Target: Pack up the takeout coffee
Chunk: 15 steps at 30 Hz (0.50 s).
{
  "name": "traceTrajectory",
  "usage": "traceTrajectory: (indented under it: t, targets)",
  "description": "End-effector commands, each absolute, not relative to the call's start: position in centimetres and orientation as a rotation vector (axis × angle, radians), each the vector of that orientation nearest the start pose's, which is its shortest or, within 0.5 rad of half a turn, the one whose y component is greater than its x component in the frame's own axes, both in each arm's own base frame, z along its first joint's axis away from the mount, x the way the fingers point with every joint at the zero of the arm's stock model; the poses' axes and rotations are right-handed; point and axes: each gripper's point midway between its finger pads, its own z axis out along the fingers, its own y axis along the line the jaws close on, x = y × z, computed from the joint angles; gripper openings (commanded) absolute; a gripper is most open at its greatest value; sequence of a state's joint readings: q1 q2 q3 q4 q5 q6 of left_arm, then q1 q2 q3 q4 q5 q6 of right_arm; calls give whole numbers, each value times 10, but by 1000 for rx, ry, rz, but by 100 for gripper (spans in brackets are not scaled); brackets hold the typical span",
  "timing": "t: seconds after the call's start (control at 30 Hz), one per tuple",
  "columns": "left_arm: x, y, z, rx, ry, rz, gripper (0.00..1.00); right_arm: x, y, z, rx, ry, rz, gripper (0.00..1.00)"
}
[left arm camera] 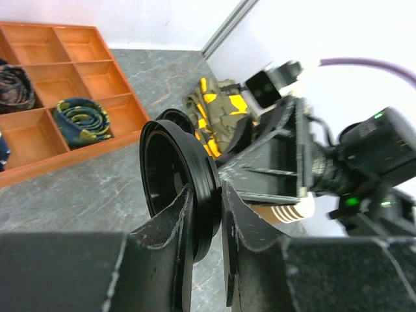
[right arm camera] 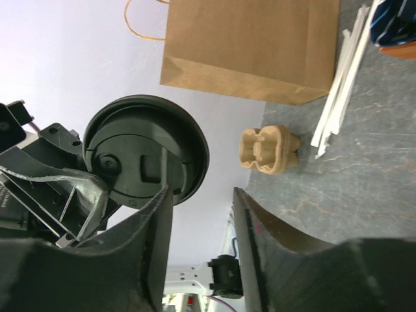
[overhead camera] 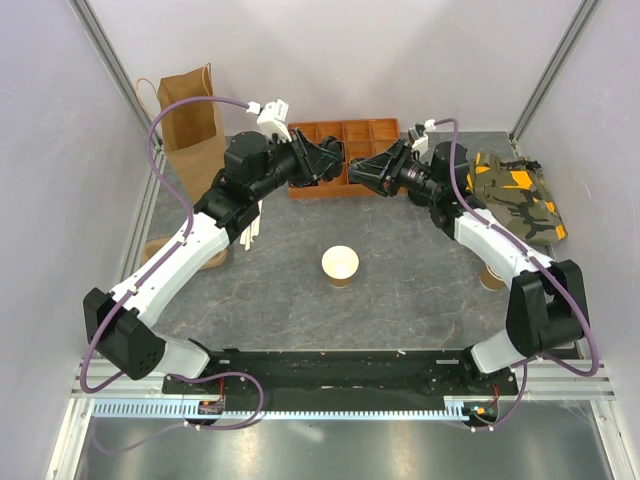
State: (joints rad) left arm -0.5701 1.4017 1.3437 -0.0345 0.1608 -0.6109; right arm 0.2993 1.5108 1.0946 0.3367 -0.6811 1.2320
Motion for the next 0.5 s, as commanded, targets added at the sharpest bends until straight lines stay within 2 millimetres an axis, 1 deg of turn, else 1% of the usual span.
traceTrajectory:
  t: [0.0,0.1,0.27,0.37,0.47]
  targets:
    - [362,-298,399,78,1664,-1111,2,370,269,331,263,1803,1793,46]
    - [360,-299,399,86,1661,-1122,2,366,271,339,239,1764,1833,44]
    - [359,-300,400,87,1657,-1140,2,364,274,346,227,1733,1868,42]
    - [359,-302,401,92,1654,-1149,2,367,275,339,238,1756,1857,41]
    - [358,-303,402,92,1651,-1160,2,368,276,338,246,1760,1858,39]
